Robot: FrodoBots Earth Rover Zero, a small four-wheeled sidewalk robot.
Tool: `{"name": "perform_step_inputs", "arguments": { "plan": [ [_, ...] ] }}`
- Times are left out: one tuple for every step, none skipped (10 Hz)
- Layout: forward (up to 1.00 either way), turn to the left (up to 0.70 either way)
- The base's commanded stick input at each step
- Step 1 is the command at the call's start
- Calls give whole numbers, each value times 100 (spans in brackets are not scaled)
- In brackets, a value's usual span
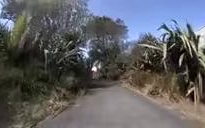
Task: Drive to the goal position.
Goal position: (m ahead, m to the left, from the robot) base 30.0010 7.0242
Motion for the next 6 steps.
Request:
{"name": "perform_step_inputs", "arguments": {
  "plan": [
    [85,0],
    [85,0],
    [85,0],
    [85,0],
    [85,0],
    [85,0]
  ]
}}
